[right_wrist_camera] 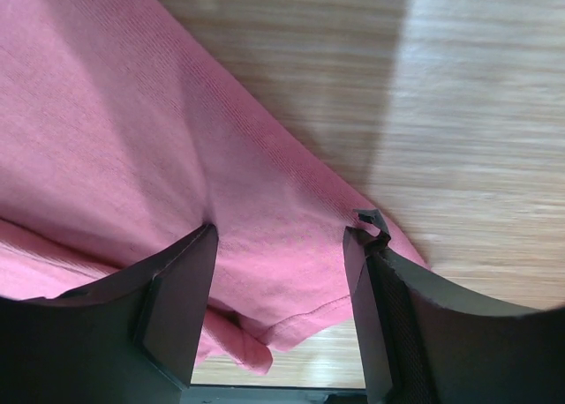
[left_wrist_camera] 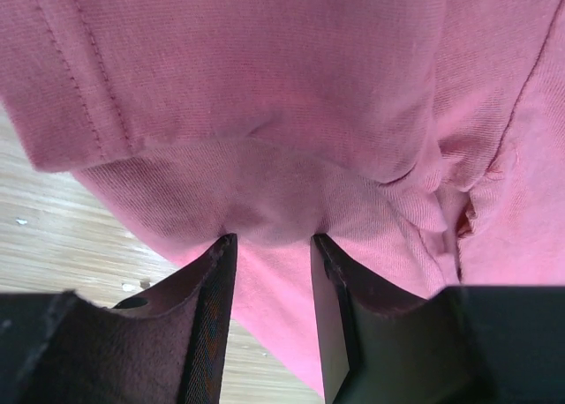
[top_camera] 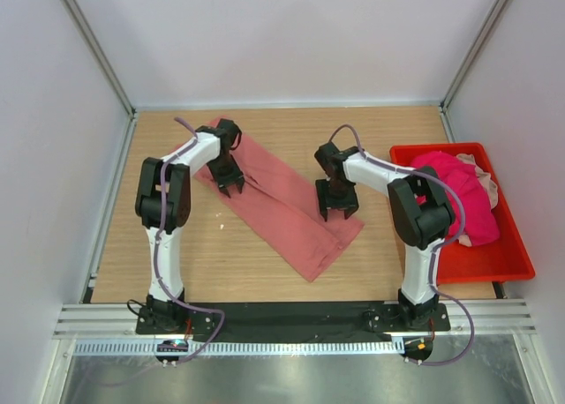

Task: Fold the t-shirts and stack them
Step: Fold the tshirt

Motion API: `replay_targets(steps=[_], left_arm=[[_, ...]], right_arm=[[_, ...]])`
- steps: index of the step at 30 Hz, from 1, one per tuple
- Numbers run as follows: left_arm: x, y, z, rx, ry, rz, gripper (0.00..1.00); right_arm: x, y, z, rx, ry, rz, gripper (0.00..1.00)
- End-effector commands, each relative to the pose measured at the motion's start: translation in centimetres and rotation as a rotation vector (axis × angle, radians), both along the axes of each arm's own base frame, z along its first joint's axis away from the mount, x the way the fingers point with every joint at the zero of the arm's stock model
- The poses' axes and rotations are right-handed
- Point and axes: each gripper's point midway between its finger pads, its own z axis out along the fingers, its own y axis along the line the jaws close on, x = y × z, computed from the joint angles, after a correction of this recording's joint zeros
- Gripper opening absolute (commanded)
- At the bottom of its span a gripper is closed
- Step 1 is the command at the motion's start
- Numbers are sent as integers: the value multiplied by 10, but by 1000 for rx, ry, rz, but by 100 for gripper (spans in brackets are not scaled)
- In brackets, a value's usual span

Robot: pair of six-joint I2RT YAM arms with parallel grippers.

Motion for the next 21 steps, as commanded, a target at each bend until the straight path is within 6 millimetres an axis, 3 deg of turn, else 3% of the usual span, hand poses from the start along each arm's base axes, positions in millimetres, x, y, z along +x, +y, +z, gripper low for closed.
replay_targets(steps=[1, 6, 7, 10, 14, 19, 21], left_arm=[[10, 21, -22, 24, 24, -30, 41], [26, 38, -22, 17, 21, -73, 40], [38, 43, -16, 17, -5, -93, 40], [45, 54, -17, -8, 18, -102, 40], [61, 65, -7, -75, -13, -67, 41], [75, 68, 31, -73, -135, -111, 47], [67, 66, 55, -83, -178, -113, 50]], right_arm=[[-19, 11, -17, 27, 45, -31, 67], [-31, 51, -15, 174, 96, -85, 67], [-34, 63, -14, 210, 108, -74, 67], [-31, 91, -3, 279, 126, -31, 67], [-33, 110, 2, 324, 168, 9, 67], [-25, 122, 23, 354, 128, 73, 67], [-17, 117, 37, 327, 65, 92, 67]])
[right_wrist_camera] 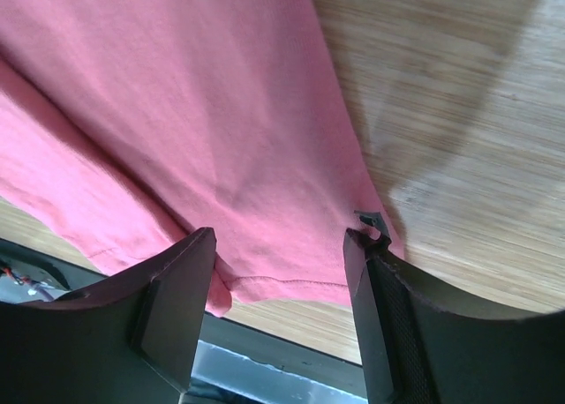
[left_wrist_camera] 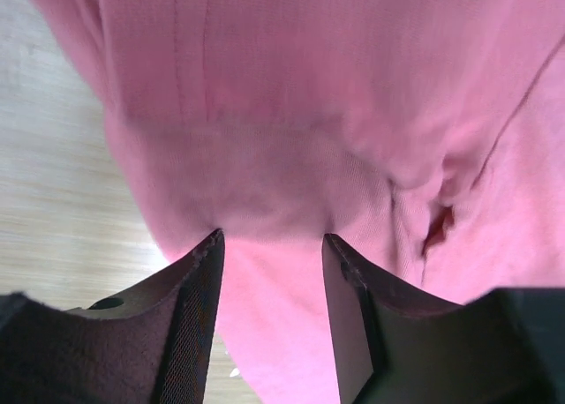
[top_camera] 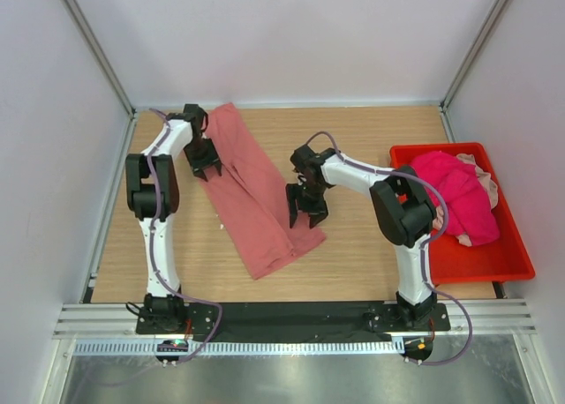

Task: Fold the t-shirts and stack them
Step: Fold the tshirt

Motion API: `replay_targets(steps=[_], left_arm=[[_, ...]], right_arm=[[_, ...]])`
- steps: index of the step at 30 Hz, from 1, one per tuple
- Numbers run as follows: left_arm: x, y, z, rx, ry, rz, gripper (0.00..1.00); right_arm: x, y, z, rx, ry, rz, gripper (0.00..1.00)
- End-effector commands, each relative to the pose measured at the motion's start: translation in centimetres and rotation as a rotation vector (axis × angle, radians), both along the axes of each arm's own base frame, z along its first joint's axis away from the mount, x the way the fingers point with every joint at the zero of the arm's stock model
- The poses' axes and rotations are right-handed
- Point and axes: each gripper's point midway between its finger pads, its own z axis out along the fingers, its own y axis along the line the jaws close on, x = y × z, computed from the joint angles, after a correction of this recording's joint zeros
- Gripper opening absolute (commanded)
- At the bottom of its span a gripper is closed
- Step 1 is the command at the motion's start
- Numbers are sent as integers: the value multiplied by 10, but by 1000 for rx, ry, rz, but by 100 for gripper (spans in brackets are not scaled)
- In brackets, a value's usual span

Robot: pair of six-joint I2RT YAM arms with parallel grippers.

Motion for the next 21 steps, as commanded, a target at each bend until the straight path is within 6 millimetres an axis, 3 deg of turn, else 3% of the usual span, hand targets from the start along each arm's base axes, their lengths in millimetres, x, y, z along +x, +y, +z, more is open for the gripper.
replay_targets(steps=[1, 3, 4, 6, 7, 8, 9, 12, 13, 14, 17, 21], left_arm=[[2, -4, 56, -9, -154, -50, 50], [-10, -9, 68, -22, -172, -45, 52], [-26, -16, 82, -38, -185, -47, 53], [-46, -23, 89, -46, -177, -35, 52], [-70, -33, 78, -42, -125, -47, 52], [-83, -39, 93, -54, -149, -46, 51], [-98, -59, 93, -77, -135, -55, 49], [-151, -85, 82, -110, -69, -60, 47], [-168, -102, 80, -119, -45, -50, 47], [-187, -104, 72, -115, -18, -49, 47], [-205, -117, 65, -152, -4, -5, 47], [-223, -117, 53, -152, 38, 32, 47]], right_arm=[[17, 5, 30, 18, -114, 43, 68], [24, -1, 40, -10, -165, 69, 68], [24, -8, 42, -41, -176, 73, 68], [24, -15, 47, -65, -196, 94, 68], [25, -19, 47, -86, -211, 100, 68], [24, -24, 47, -99, -217, 101, 68], [26, -30, 46, -124, -233, 102, 68], [21, -41, 39, -158, -234, 104, 69], [19, -46, 34, -173, -222, 101, 69], [18, -47, 30, -175, -208, 98, 69], [15, -48, 26, -166, -190, 99, 69], [15, -51, 18, -183, -181, 106, 69]])
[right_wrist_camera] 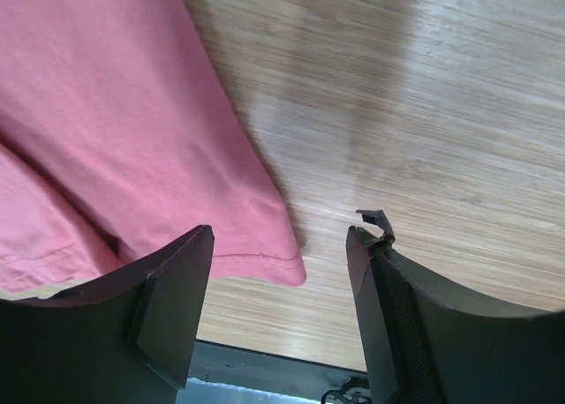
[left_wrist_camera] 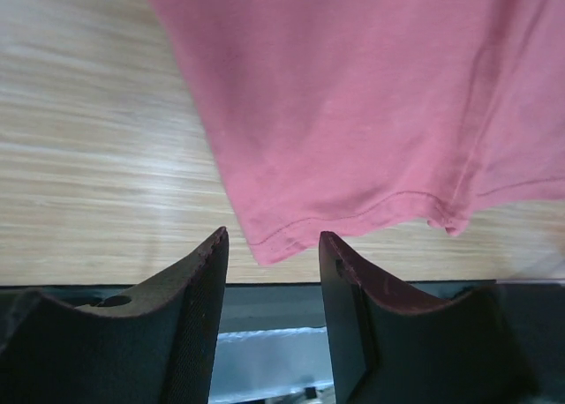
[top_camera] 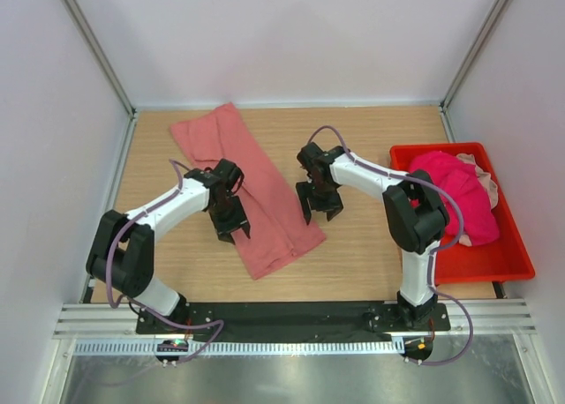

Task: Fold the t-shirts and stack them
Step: Fold the tshirt

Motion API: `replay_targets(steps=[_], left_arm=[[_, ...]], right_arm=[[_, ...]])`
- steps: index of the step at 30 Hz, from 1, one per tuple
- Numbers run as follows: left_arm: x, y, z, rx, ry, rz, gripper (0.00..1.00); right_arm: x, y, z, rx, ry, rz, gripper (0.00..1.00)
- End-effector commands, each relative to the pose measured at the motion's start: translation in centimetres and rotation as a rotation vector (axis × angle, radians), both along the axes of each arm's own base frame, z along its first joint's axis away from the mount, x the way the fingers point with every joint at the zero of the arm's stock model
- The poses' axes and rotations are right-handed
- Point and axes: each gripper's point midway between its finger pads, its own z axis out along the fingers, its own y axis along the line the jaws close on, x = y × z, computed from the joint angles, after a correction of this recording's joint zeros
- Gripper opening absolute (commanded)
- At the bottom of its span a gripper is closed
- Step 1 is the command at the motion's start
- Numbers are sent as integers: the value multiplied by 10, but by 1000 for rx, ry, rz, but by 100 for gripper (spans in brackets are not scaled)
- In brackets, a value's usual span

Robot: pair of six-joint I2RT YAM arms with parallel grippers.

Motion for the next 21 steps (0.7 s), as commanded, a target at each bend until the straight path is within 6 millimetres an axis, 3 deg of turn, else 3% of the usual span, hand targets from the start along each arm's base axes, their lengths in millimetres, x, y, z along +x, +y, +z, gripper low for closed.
replay_targets(steps=[1, 7, 21], left_arm=[[8, -10, 7, -55, -31, 112, 47], [-14, -20, -14, -46, 54, 136, 42], [-40, -25, -33, 77, 129, 115, 40]], right_arm=[[4, -8, 2, -25, -25, 16, 69], [-1, -15, -2, -46, -17, 30, 67], [-5, -18, -7, -53, -9, 29, 66]])
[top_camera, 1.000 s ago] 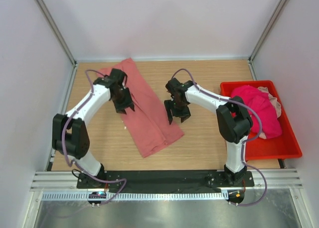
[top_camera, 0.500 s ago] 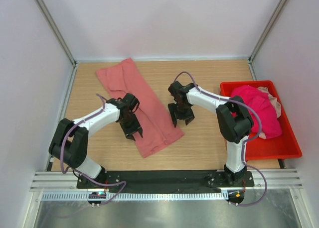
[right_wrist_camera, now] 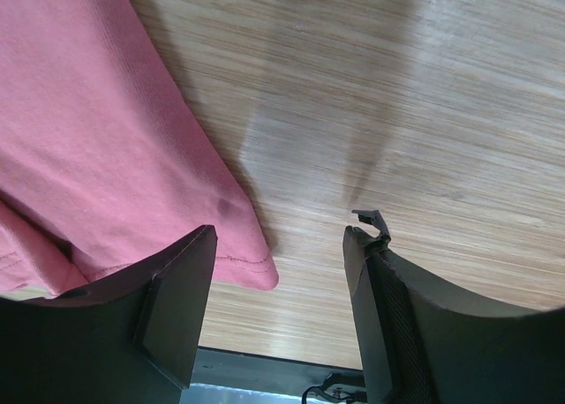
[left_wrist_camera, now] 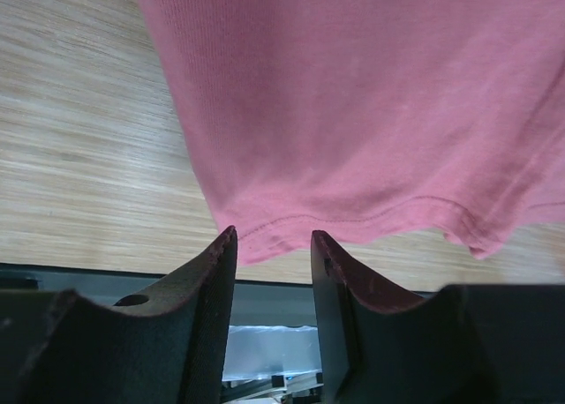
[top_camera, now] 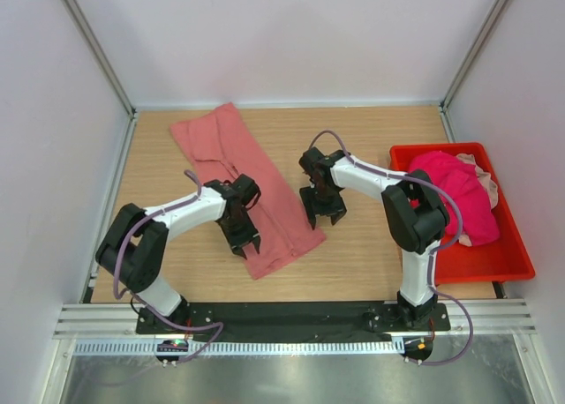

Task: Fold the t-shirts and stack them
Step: Fold the tshirt

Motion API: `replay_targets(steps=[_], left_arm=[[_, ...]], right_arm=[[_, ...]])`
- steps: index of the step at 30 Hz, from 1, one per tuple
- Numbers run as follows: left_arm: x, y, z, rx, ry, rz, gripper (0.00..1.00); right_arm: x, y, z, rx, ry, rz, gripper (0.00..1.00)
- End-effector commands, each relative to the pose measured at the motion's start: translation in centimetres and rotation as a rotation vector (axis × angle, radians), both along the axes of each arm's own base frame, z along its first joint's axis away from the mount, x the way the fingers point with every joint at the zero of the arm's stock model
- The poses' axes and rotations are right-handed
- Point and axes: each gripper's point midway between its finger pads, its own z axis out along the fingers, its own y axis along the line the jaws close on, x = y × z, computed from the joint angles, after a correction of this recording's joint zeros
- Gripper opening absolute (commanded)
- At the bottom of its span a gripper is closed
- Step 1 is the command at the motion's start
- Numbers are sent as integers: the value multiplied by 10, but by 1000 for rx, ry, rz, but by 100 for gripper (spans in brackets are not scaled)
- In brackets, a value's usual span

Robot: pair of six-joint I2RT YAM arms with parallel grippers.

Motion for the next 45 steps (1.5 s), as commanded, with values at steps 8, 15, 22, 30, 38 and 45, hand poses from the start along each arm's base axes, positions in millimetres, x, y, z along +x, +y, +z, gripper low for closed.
replay_targets(steps=[8, 15, 22, 30, 38, 45], left_arm=[[-15, 4, -7, 127, 55, -39, 38], [-17, -2, -15, 117, 84, -52, 32], [-16, -4, -20, 122, 101, -66, 29], [-18, -1, -20, 130, 103, -66, 13], [-24, 0, -20, 125, 103, -65, 7], [-27, 0, -19, 124, 102, -63, 3]], right_arm=[[0, -4, 2, -4, -22, 3, 66], [1, -3, 1, 7, -7, 3, 66], [2, 1, 2, 31, 4, 3, 63], [-4, 2, -2, 49, 29, 4, 59], [-9, 9, -2, 88, 61, 16, 55], [-12, 12, -8, 101, 86, 14, 46]])
